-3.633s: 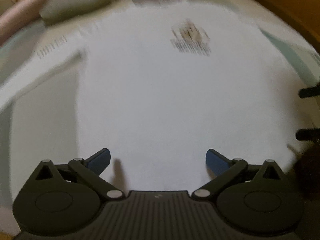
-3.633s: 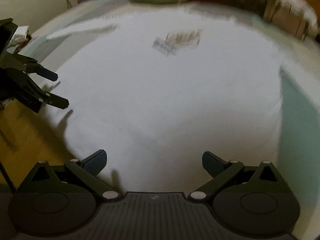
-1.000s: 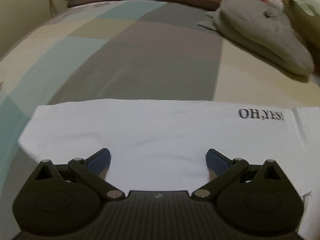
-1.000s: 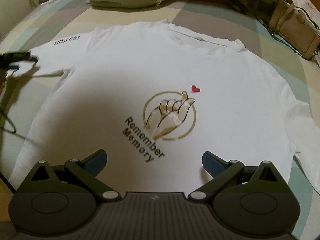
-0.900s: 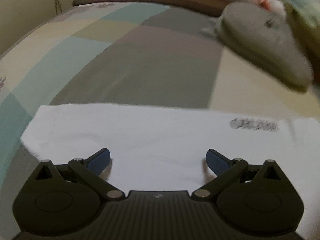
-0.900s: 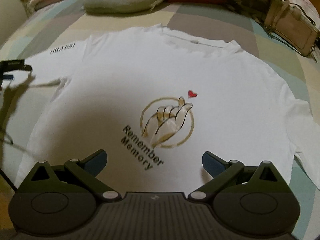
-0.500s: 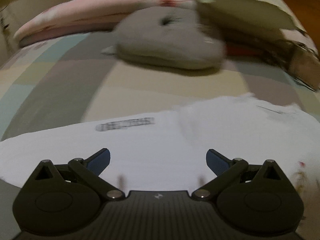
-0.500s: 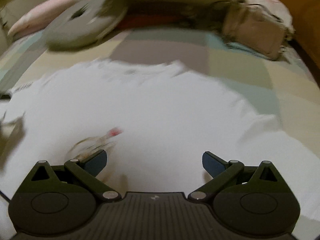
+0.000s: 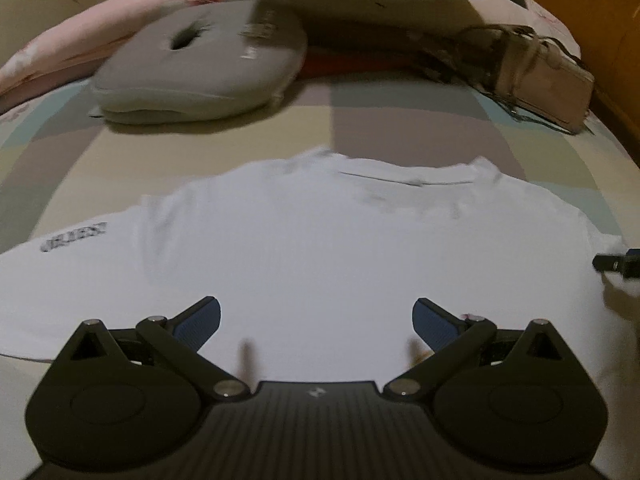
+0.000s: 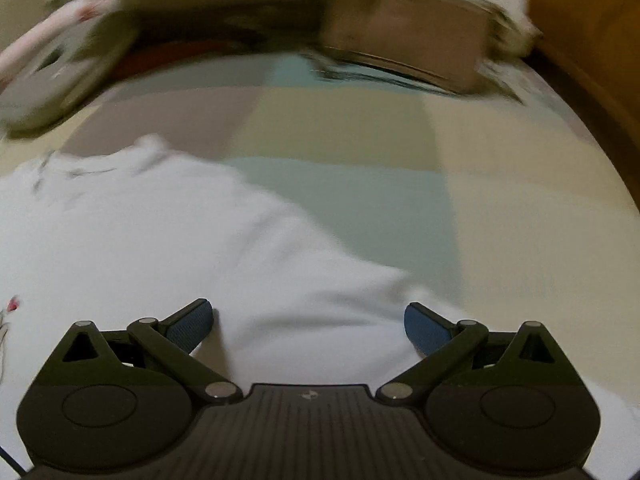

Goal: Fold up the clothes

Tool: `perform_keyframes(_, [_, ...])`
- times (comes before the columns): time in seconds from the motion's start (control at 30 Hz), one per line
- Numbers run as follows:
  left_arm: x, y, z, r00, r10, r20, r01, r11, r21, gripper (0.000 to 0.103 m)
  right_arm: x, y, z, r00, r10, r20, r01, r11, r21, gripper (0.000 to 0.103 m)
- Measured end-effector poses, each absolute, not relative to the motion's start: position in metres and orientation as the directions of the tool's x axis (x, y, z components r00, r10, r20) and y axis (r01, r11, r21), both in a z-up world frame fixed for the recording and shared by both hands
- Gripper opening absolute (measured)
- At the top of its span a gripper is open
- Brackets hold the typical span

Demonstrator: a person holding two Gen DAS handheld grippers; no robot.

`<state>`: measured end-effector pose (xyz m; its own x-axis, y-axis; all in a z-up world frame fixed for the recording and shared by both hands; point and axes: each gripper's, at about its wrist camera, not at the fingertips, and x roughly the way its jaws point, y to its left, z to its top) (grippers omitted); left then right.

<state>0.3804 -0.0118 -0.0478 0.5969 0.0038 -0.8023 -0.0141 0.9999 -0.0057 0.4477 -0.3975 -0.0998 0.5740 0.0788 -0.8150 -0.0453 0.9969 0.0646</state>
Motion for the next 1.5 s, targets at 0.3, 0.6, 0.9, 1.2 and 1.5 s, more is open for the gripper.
perform_keyframes(0.3, [0.399,-0.074,-0.045,0.618,-0.018,-0.786,0.06,0.998,0.025,0.102,0.435,-0.39,-0.085,0.564,0.276,-0.778,-0.211,0.959,0.187,0.103])
perform_keyframes(0.6, [0.399,-0.093,-0.042,0.624,-0.004,-0.782,0.081,0.995,0.06,0.102,0.464,-0.375,-0.103,0.576,0.2,-0.793,-0.28,0.959,0.038,0.103])
perform_keyframes(0.9, [0.396,-0.084,-0.046,0.61,0.023,-0.792,0.02,0.999,0.044,0.102,0.453,-0.366,-0.092,0.542,0.32,-0.778,-0.324,0.933,0.158,0.103])
perform_keyframes(1.2, [0.391,-0.085,-0.037,0.598,0.011,-0.801,0.088,0.993,0.079,0.102,0.407,-0.408,-0.084,0.623,0.23,-0.748,-0.075,0.969,0.235,0.103])
perform_keyframes(1.5, [0.392,-0.128,-0.038,0.587,-0.087,-0.805,0.26,0.962,0.085,0.102,0.324,-0.46,-0.092,0.582,0.043,-0.812,0.051,0.995,0.089,0.103])
